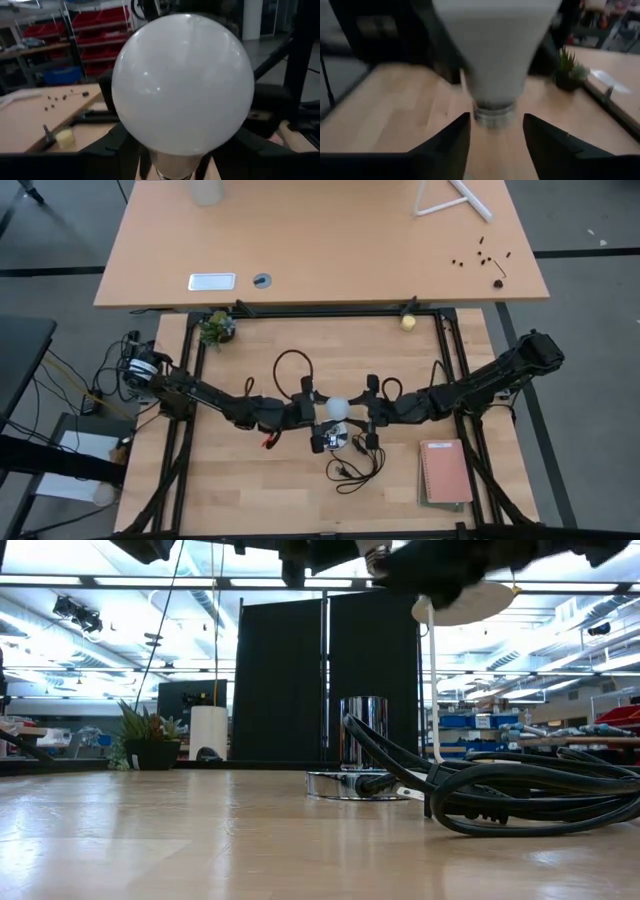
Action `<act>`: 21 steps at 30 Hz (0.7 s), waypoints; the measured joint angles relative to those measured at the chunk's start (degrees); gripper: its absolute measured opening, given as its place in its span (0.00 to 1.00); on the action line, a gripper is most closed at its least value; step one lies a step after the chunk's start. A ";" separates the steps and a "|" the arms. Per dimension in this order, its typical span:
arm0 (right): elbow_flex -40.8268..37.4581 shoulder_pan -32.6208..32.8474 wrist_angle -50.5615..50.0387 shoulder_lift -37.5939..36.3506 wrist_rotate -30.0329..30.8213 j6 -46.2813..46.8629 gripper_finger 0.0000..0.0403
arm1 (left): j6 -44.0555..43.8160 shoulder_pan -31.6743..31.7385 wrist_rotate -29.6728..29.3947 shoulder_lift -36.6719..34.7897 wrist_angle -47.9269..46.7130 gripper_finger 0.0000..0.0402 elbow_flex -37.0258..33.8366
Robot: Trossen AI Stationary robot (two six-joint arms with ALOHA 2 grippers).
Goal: Screw lightbulb
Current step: Insert the lightbulb into the lamp
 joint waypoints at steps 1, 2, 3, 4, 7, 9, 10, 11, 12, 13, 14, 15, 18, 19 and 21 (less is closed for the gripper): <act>0.00 0.00 -1.11 -0.02 0.00 0.42 0.50 | -0.30 -0.02 -0.52 0.00 -1.01 0.52 0.00; 0.00 0.00 -1.81 -0.23 -0.03 1.29 0.52 | -0.59 -0.07 -1.00 0.00 -1.95 0.52 0.00; 0.02 0.00 -2.46 -0.42 -0.19 2.66 0.54 | -0.89 -0.07 -1.26 0.02 -2.48 0.52 0.00; 0.08 0.00 -3.61 -0.46 -0.70 4.32 0.55 | -1.81 -0.04 -1.48 0.02 -2.60 0.52 -0.02; 0.07 0.22 -10.52 -0.40 -1.93 7.23 0.59 | -5.28 -0.02 -1.63 -0.07 -4.25 0.52 0.00; 0.07 0.24 -15.24 -0.40 -1.97 6.94 0.61 | -7.61 -0.02 -1.10 -0.02 -7.96 0.52 0.00; 0.03 0.24 -16.92 -0.43 -1.90 6.04 0.61 | -9.23 0.08 -0.39 0.27 -9.45 0.52 0.00; 0.02 0.27 -18.00 -0.59 -1.90 5.04 0.62 | -10.95 0.18 0.60 0.55 -10.29 0.52 0.00; 0.32 0.33 -18.69 -0.75 -1.90 4.44 0.62 | -12.59 0.20 1.85 0.70 -11.35 0.52 -0.01; 1.24 0.33 -19.91 -0.77 -1.93 3.86 0.62 | -14.15 0.22 3.38 0.78 -12.10 0.52 -0.02; 2.42 0.33 -21.35 -0.78 -2.07 3.46 0.63 | -15.53 0.24 5.62 0.97 -12.30 0.52 -0.02; 3.62 0.31 -23.39 -0.83 -2.58 2.75 0.63 | -16.45 0.28 7.23 1.07 -12.45 0.52 -0.02; 6.79 0.33 -30.98 -0.88 -5.47 -2.64 0.65 | -17.25 0.33 9.63 1.19 -13.89 0.52 -0.02; 8.03 0.33 -33.60 -0.88 -6.58 -4.76 0.65 | -17.36 0.44 9.82 1.20 -14.00 0.52 -0.02; 11.28 0.67 -38.16 -0.88 -7.69 -7.39 0.68 | -19.23 0.87 11.12 1.19 -13.78 0.52 -0.02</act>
